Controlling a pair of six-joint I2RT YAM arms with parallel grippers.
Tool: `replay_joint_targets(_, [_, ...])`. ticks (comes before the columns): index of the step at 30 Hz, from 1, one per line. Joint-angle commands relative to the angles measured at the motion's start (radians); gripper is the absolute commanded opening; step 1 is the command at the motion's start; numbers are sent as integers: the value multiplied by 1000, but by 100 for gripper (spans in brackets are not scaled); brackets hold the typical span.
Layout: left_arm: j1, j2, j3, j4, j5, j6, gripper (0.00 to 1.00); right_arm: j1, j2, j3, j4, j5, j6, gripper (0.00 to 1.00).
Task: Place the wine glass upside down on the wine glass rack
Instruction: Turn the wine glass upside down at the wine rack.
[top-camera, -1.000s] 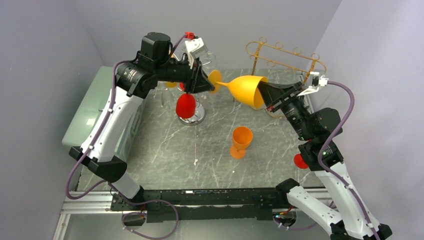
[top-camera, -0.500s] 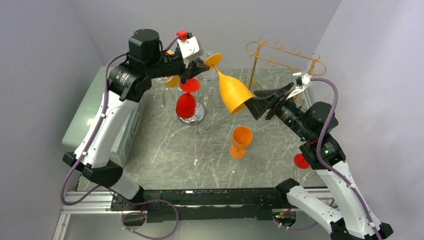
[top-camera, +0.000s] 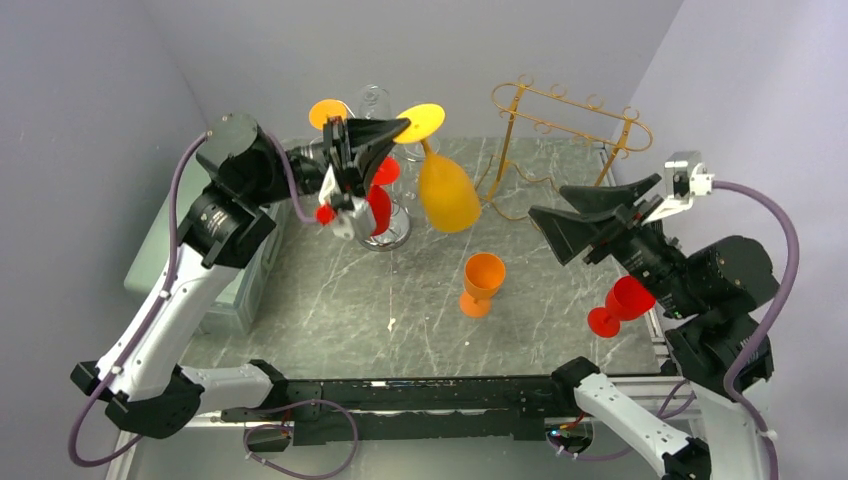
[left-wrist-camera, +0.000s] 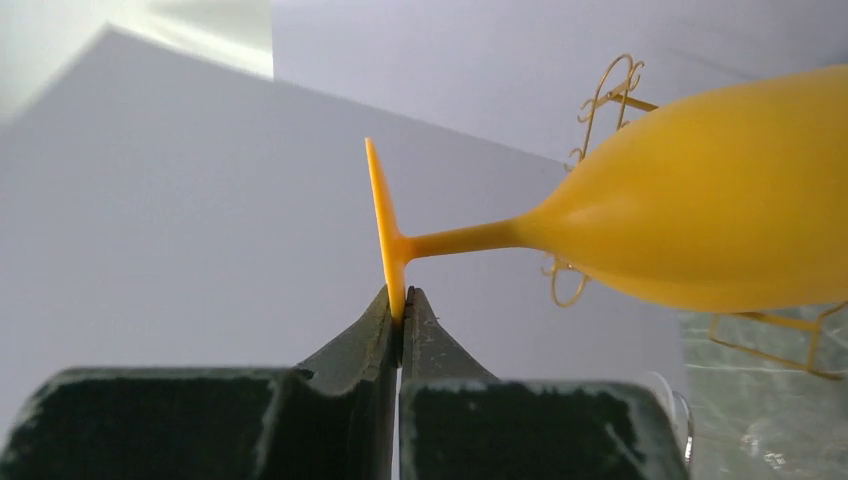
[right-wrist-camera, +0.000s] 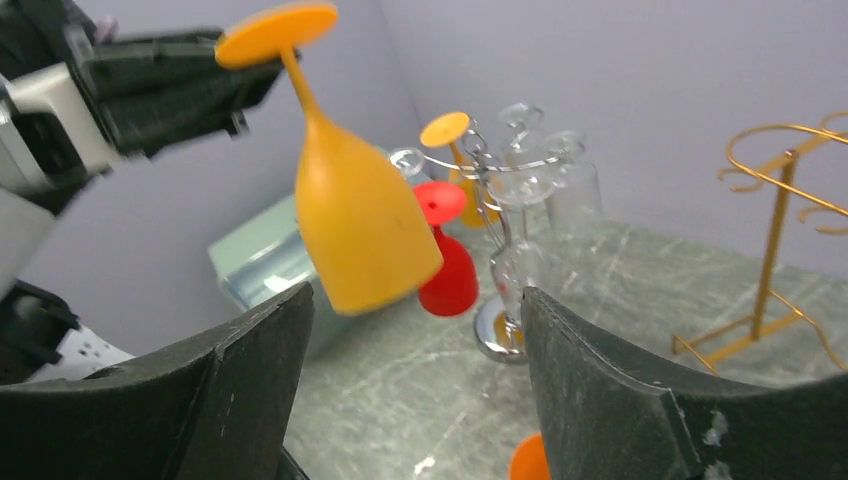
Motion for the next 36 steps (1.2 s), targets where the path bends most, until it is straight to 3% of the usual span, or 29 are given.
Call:
replay_joint_targets(1, [-45,-67,-100,94,95,341,0,-2,130,47,119,-50,147,77])
replay_joint_targets(9, [-121,-111,-192,-73,115,795,0,0,294,77,394,-252,396,75])
replay_joint_targets(14, [-149,-115,-230,-118,72,939,0,0,282,13,439,-286,434,75])
replay_joint_targets(27, [-187,-100,-276,-67,8,950,0,0,271,-6,406,-300,440,72])
replay_joint_targets(36, [-198,-99,-288,-42,-14,966,0,0,338,5,336,-350,431,62])
